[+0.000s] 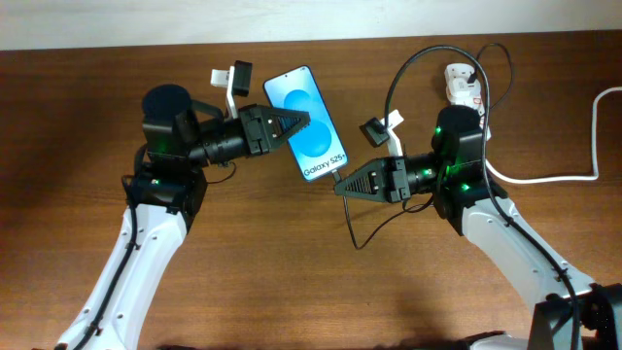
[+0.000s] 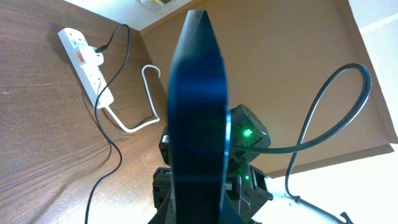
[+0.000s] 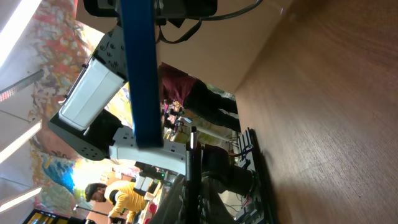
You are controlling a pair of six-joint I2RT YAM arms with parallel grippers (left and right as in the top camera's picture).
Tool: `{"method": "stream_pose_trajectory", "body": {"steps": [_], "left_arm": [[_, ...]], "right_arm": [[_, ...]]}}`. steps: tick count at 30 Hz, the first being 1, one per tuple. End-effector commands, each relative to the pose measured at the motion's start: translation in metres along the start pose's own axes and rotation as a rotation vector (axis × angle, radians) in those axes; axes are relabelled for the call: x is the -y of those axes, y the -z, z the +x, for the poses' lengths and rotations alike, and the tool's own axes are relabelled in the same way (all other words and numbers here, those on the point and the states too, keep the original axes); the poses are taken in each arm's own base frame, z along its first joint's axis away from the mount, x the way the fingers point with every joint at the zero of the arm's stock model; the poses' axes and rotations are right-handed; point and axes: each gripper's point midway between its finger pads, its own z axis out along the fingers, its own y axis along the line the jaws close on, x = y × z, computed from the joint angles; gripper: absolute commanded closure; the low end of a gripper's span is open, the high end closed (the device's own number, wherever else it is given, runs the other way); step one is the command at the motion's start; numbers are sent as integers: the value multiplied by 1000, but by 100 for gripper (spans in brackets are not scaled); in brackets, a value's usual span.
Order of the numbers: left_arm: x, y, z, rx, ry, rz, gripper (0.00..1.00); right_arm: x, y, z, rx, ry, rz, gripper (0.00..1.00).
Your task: Plug charger to phone and switch on socket
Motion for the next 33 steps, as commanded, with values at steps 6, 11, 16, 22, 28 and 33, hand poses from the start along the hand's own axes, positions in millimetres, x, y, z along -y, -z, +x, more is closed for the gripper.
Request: {"method": "stream_pose_trajectory", "body": {"steps": [6, 11, 16, 22, 28, 33], "left_arm": [[5, 1, -5, 24, -4, -9, 100], [4, 1, -7, 35, -4, -16, 100], [1, 2, -12, 61, -3, -35, 100], [-11, 2, -8, 62, 54, -80, 100], [-12, 2, -10, 71, 53, -86, 100], [-11, -7, -6, 76, 47, -99, 100]], "right_arm": [[-2, 1, -2, 2, 15, 0, 96], [-2, 0, -1, -2, -13, -2, 96], [-3, -4, 1, -14, -13, -7, 96], [-3, -4, 1, -14, -13, -7, 96], [-4, -4, 0, -14, -6, -7, 96], [-4, -4, 0, -14, -6, -7, 96]]}}
